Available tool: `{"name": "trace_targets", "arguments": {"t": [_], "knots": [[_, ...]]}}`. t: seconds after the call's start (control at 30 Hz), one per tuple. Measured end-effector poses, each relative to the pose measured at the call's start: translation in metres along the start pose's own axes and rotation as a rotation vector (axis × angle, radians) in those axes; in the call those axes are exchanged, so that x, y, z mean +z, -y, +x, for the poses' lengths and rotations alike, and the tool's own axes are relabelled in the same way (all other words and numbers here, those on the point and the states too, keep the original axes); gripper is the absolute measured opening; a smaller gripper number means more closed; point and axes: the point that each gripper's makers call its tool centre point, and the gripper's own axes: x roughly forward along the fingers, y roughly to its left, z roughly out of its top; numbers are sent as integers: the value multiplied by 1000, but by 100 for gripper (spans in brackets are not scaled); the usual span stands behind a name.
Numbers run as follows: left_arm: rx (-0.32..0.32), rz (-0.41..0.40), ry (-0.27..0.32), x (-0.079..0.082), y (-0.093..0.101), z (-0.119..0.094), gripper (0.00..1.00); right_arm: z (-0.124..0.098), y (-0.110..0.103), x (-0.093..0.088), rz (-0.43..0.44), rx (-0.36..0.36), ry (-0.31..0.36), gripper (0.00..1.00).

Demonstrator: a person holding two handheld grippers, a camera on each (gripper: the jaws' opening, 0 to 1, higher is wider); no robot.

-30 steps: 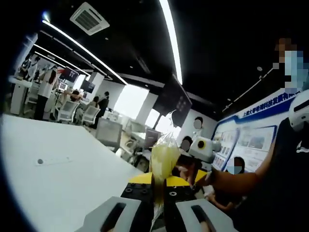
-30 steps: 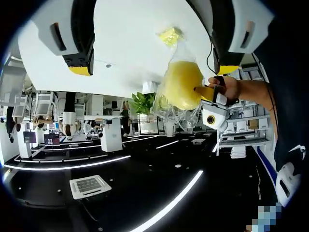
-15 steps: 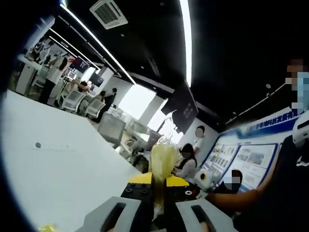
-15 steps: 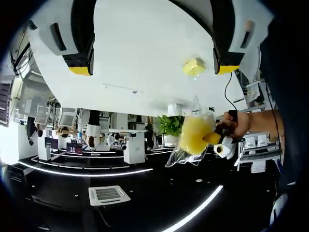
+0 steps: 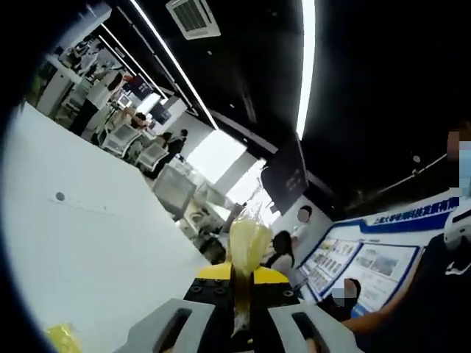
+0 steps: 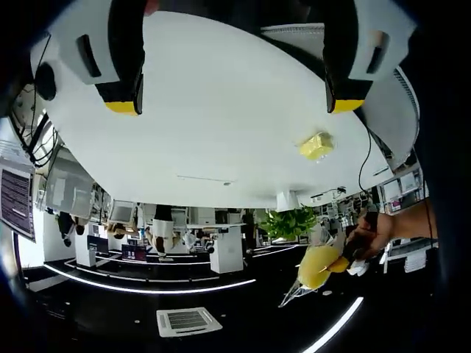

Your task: Compare the silicone blocks by pressing each to a similar depth, holding the contact briefly, and releasing to observe deformation and rebound differences across the visible hardness samples.

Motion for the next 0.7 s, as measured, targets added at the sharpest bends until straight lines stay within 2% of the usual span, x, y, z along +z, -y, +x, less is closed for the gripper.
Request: {"name": "trace_targets", "arguments": {"t": [0.1, 0.3, 0.5, 0.6, 0.7], "knots": [[4, -17, 6, 1, -5, -2, 3, 1, -1, 4, -12, 9, 21, 96], [15, -55, 13, -2, -13, -2, 3, 9, -2, 6, -8, 15, 1, 97], [36, -164, 65, -6, -34, -6, 3, 13, -4, 1, -11, 24, -28, 97], [47, -193, 73, -13, -46, -5, 3, 14, -5, -2, -8, 26, -40, 97], [65, -209, 43, -27, -55, -2, 3, 14, -4, -1, -5, 22, -33, 97]]}}
